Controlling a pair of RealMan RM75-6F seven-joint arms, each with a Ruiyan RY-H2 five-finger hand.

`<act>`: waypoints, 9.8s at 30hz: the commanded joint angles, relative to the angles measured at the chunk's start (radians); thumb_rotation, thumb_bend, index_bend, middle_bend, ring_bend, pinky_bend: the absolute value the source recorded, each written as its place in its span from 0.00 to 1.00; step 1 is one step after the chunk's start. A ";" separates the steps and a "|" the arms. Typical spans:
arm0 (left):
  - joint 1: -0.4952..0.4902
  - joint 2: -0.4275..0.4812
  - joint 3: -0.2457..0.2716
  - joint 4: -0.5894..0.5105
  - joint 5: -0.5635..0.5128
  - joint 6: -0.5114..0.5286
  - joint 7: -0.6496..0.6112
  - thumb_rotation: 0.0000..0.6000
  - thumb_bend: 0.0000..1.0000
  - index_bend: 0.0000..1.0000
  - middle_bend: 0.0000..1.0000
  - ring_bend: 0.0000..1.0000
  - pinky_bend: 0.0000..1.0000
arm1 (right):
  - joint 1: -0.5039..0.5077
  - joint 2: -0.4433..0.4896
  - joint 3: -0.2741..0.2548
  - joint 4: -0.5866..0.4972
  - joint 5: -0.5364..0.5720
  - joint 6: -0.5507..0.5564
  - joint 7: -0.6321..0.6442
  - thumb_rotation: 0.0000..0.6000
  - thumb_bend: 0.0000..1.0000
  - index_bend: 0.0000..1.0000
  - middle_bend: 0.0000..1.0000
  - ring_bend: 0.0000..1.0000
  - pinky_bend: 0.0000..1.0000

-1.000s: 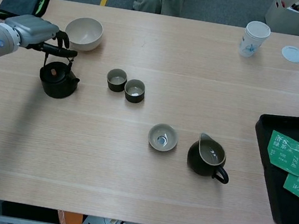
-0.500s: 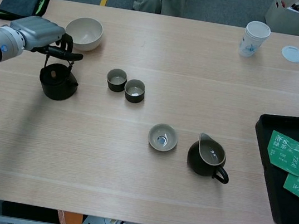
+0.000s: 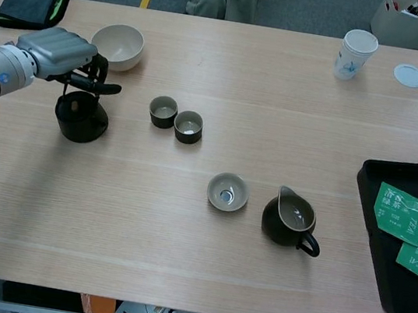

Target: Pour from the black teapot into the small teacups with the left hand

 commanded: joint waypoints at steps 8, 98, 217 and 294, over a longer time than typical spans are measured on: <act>0.011 0.001 0.017 -0.006 0.027 0.011 0.010 0.00 0.13 0.45 0.50 0.36 0.18 | -0.005 0.001 -0.003 0.002 -0.004 0.008 0.008 1.00 0.15 0.26 0.27 0.13 0.11; 0.042 0.044 0.063 -0.088 -0.045 0.016 0.104 0.00 0.13 0.80 0.97 0.74 0.18 | -0.011 0.009 -0.002 -0.021 0.007 0.001 0.000 1.00 0.15 0.26 0.27 0.13 0.11; 0.120 -0.029 -0.170 -0.158 0.046 0.267 0.009 0.75 0.55 0.95 1.00 0.93 0.19 | -0.040 0.017 -0.010 -0.055 -0.011 0.039 -0.018 1.00 0.15 0.26 0.27 0.13 0.11; 0.006 -0.382 -0.175 0.136 0.113 0.345 0.258 0.94 0.55 0.95 1.00 0.93 0.19 | -0.069 0.011 -0.011 0.016 0.001 0.055 0.067 1.00 0.15 0.26 0.27 0.13 0.11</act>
